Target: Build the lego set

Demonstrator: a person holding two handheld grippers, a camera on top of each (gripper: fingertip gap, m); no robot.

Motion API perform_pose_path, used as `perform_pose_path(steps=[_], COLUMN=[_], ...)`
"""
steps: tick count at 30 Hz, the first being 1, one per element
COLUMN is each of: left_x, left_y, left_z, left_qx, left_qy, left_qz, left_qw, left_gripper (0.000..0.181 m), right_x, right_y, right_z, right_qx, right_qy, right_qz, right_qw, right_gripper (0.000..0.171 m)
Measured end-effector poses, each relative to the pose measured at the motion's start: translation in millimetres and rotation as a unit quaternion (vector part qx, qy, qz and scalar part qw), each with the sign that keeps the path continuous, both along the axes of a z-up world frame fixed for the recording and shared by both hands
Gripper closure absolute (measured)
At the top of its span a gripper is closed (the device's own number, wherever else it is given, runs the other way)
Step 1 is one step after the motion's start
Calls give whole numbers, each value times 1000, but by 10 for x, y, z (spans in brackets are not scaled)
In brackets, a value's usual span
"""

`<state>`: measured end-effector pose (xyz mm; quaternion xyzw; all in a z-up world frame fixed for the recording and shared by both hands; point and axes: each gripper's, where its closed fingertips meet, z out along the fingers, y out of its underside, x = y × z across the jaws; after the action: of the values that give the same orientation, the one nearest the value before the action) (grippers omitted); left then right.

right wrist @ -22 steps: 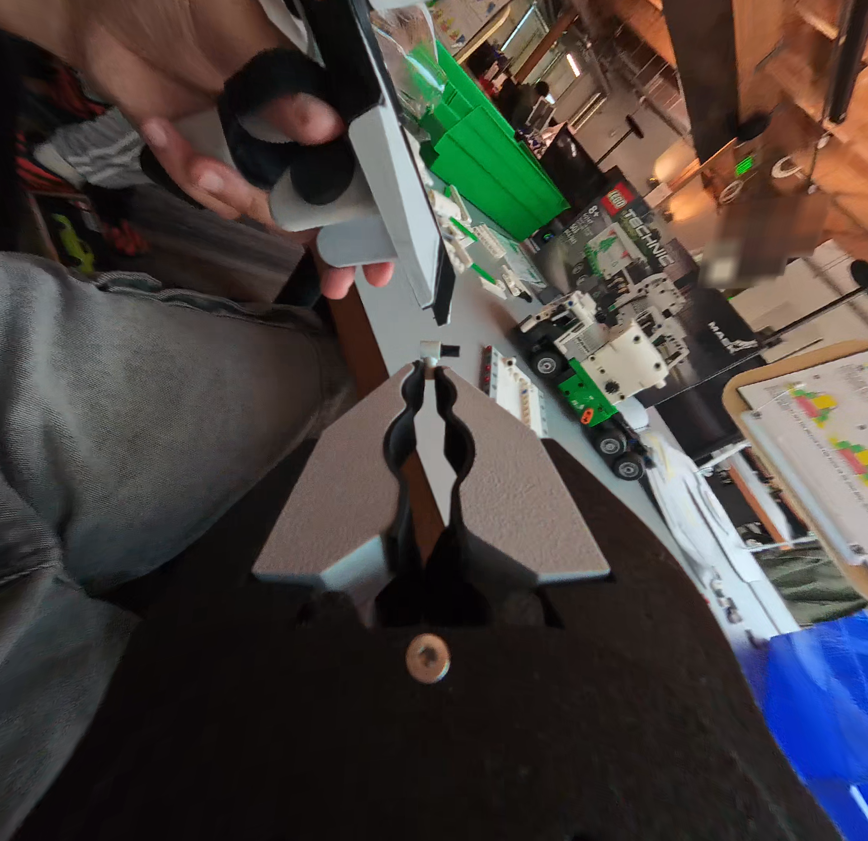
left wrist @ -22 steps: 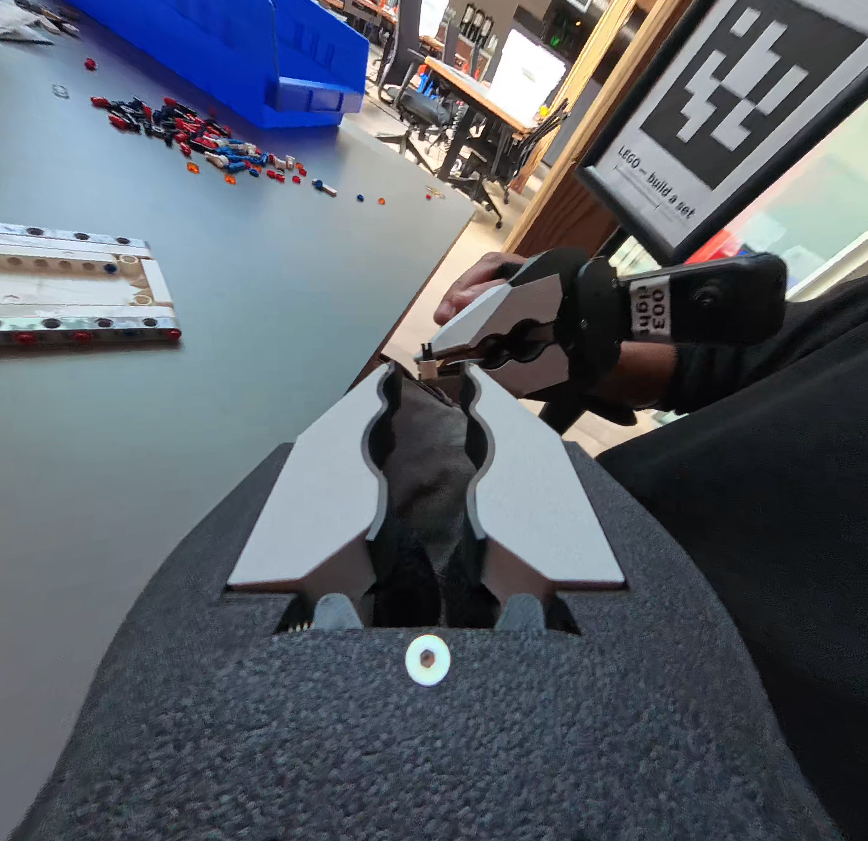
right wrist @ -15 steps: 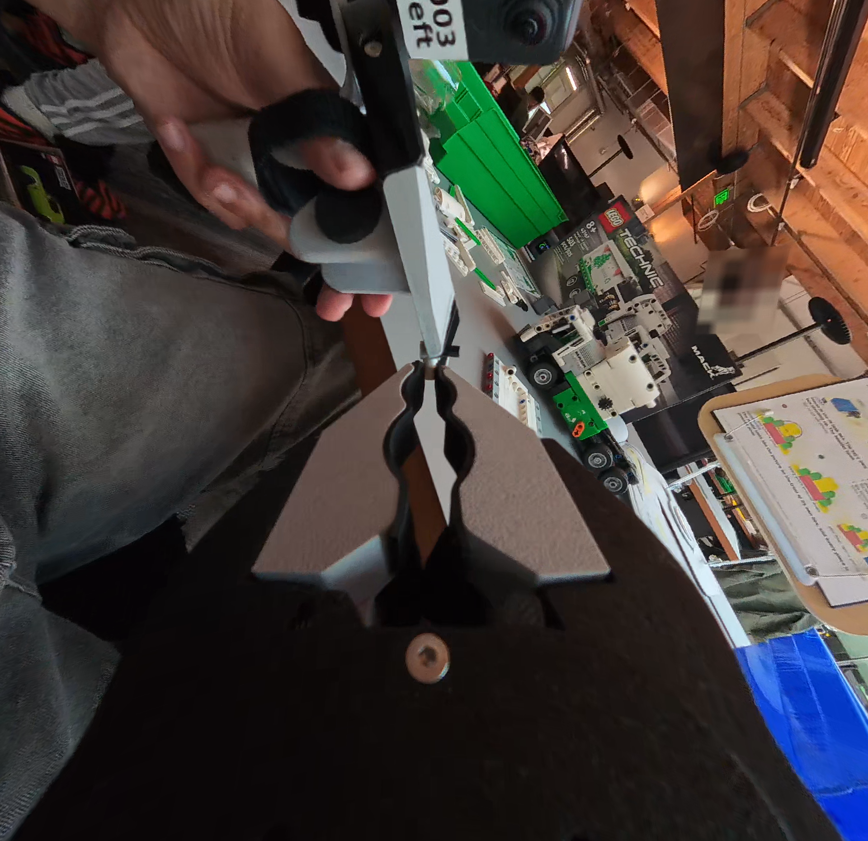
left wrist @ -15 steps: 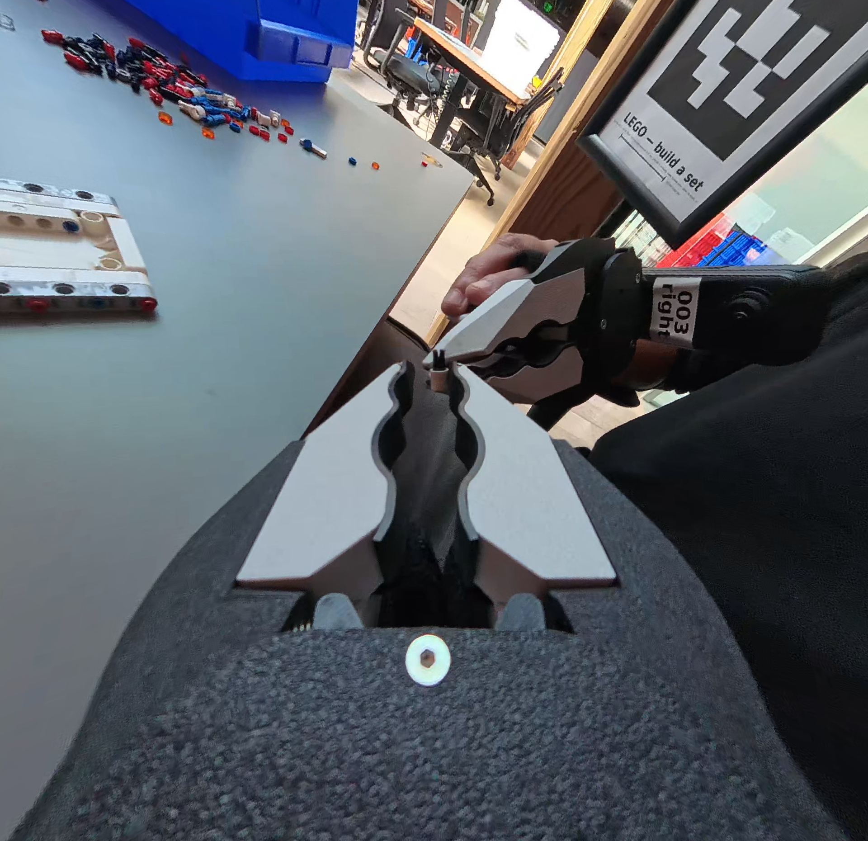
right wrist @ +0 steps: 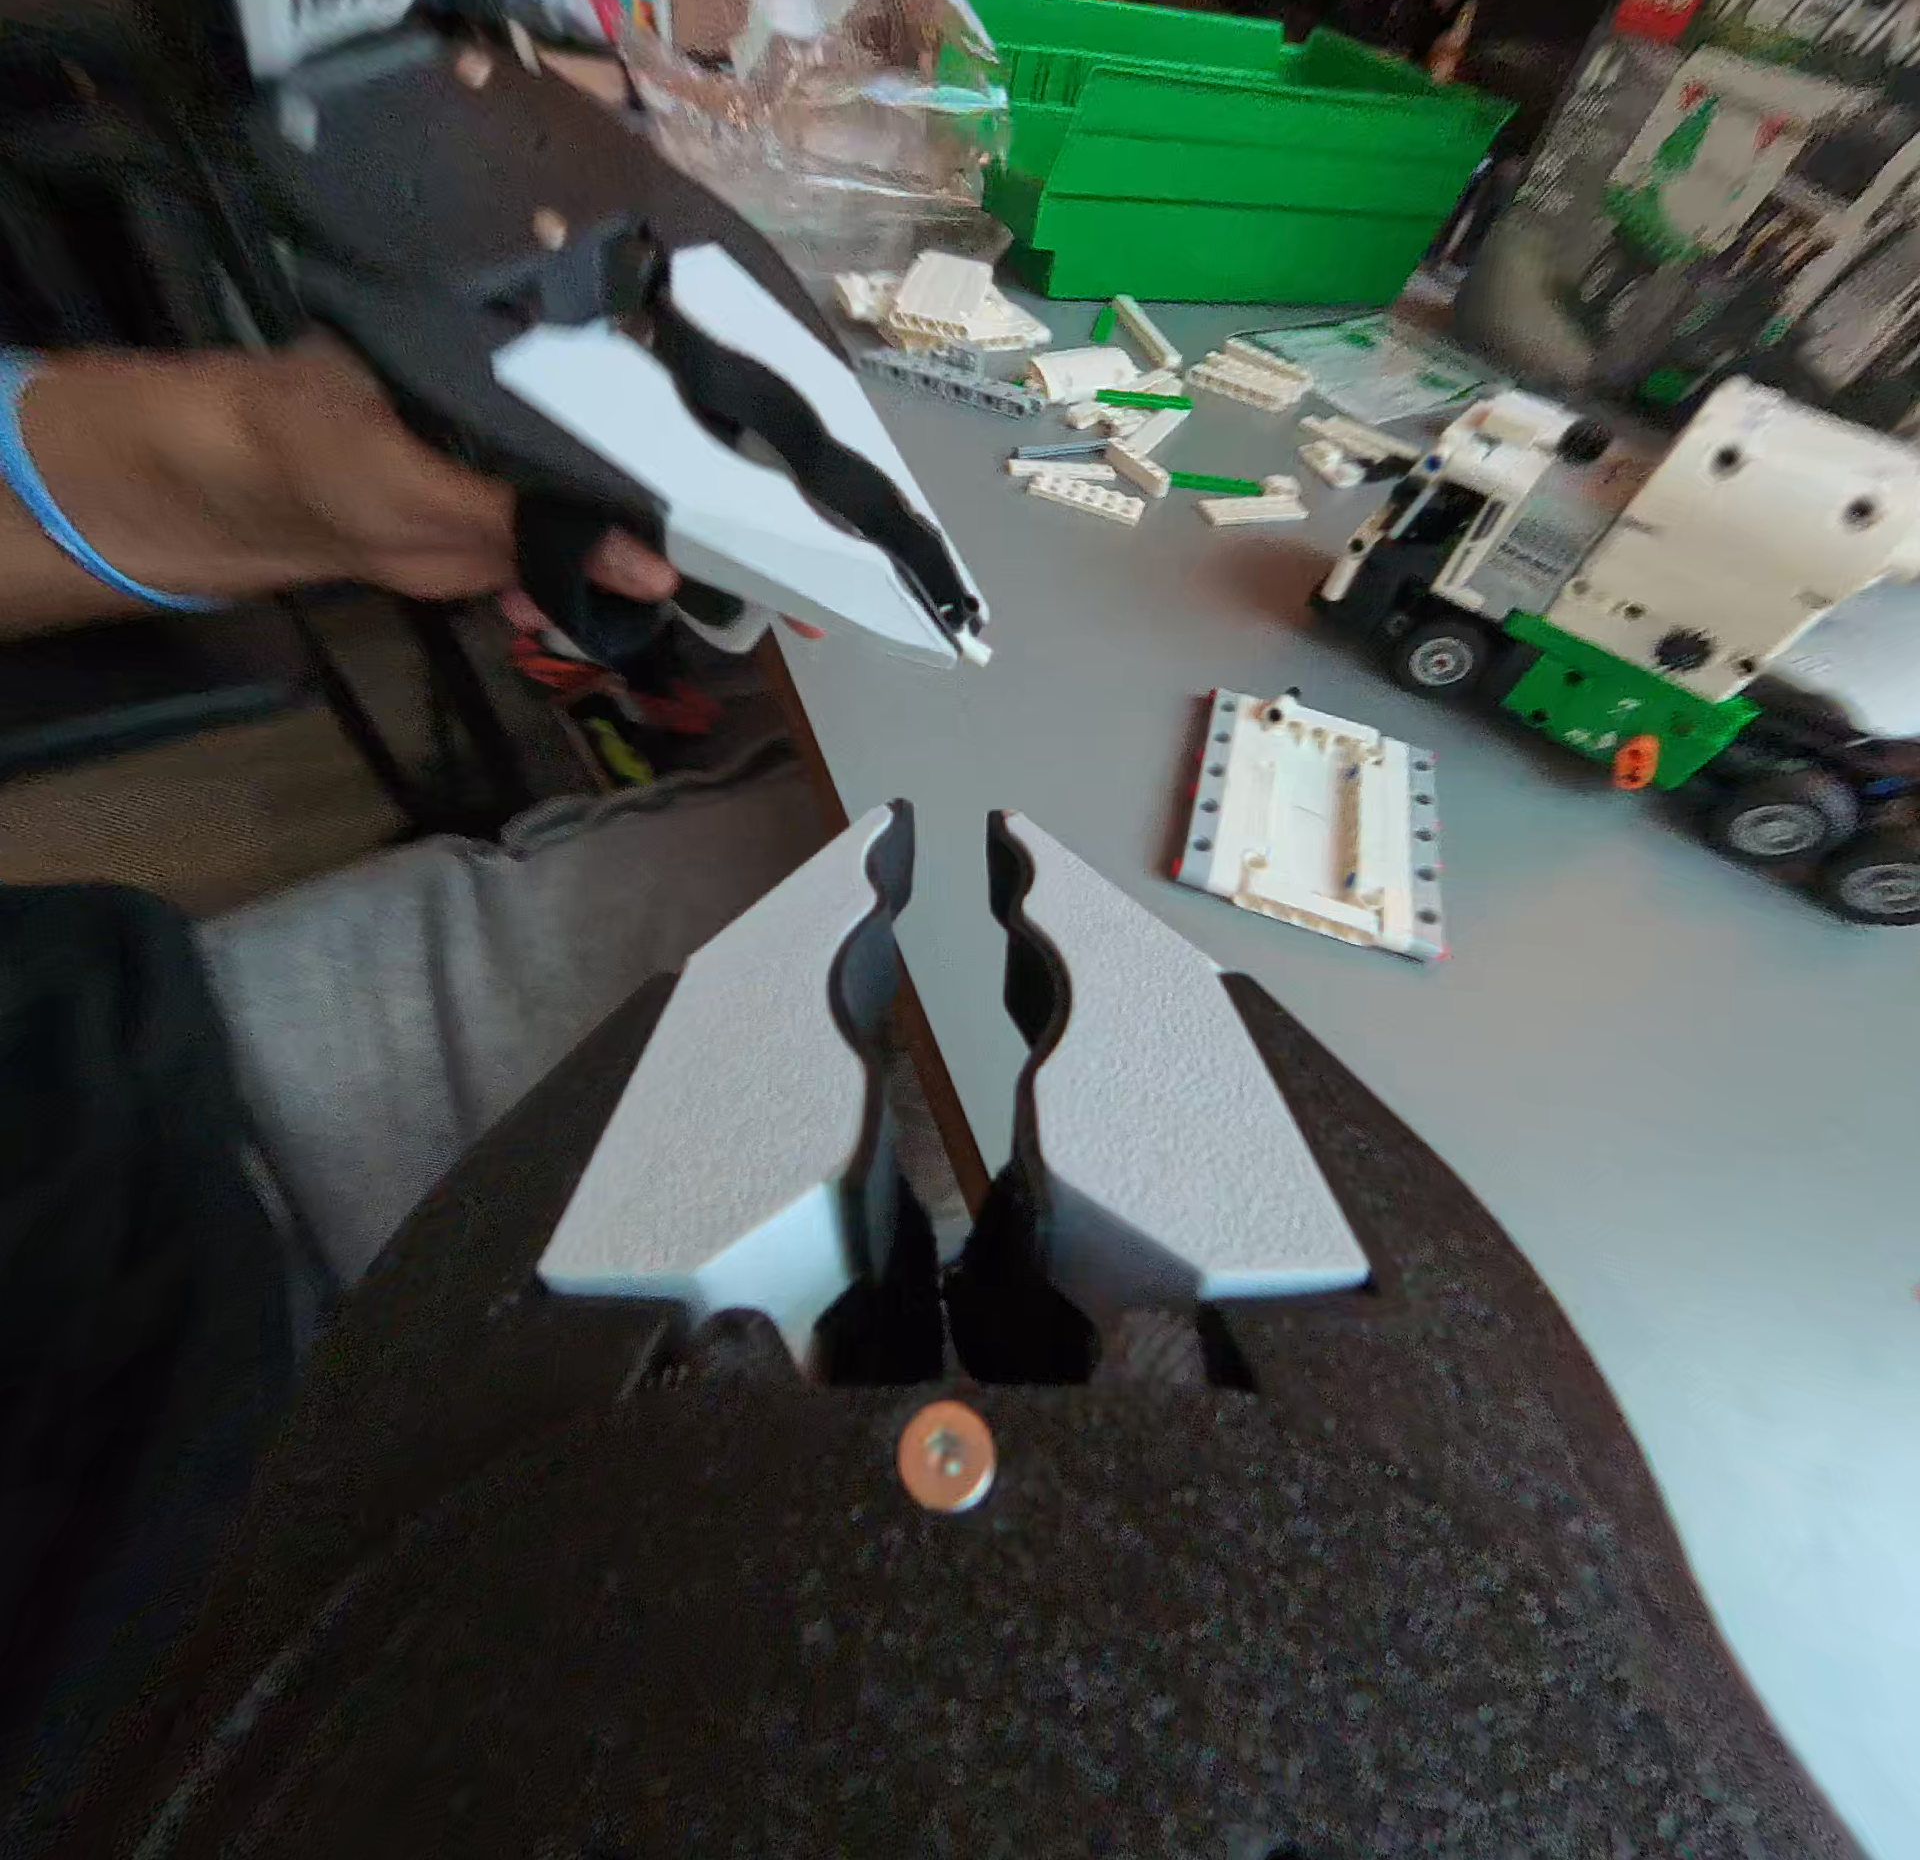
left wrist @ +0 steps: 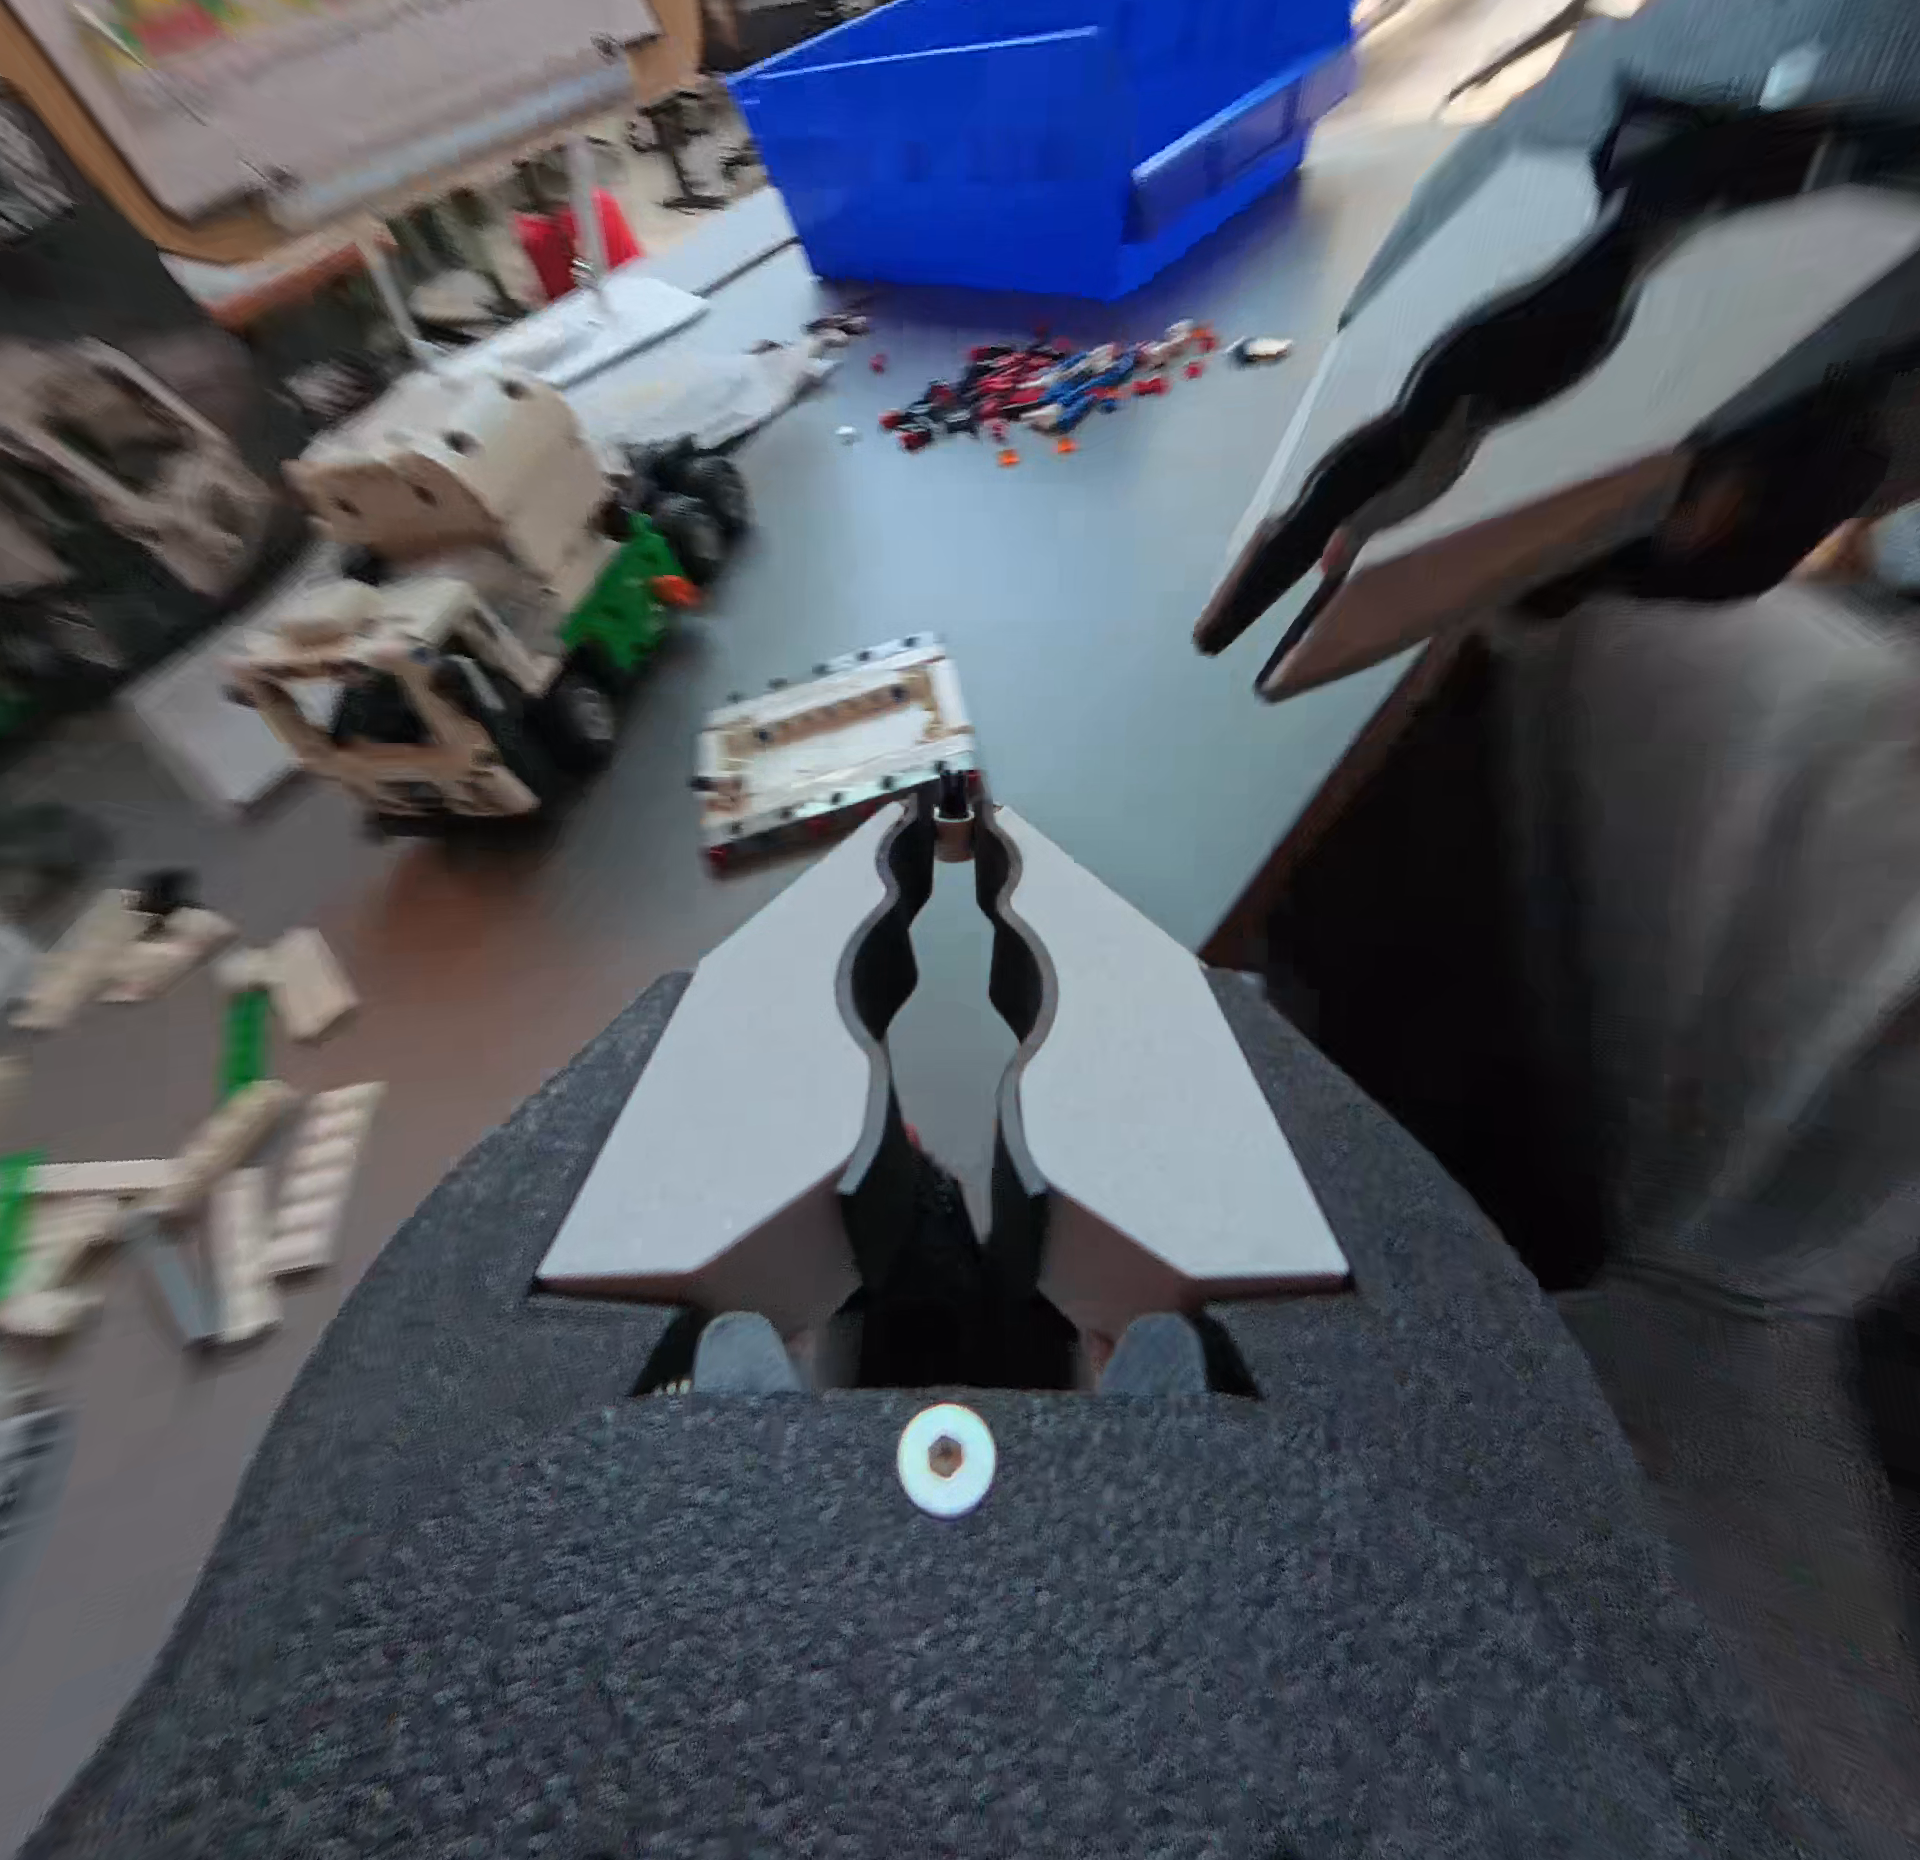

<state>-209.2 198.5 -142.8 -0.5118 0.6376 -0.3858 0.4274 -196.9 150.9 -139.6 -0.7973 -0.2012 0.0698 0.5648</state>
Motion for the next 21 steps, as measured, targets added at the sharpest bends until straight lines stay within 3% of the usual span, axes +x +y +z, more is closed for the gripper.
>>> perform_pose_path(steps=[3,6,10,13,18,21], left_x=[93,265,440,507,641,627], left_y=[222,347,626,744,838,921], left_z=[63,37,-55,-74,-107,-48], left_qx=[204,287,226,201,187,138], left_qy=[-13,3,28,27,31,26], left_qz=[61,77,93,103,110,124], left_qw=[977,955,969,974,976,982], left_gripper=[176,176,176,176,176,176], right_x=[70,410,988,989,1062,1050], right_y=[196,534,956,1063,1228,1257], right_z=[139,116,-222,-480,-596,-578], right_qx=[-74,-93,-162,-246,-253,-236], right_qy=[147,156,64,74,-46,-88], right_qz=[46,19,-41,-13,-33,-46], right_qw=[985,983,984,966,966,967], right_gripper=[150,151,138,128,143,148])
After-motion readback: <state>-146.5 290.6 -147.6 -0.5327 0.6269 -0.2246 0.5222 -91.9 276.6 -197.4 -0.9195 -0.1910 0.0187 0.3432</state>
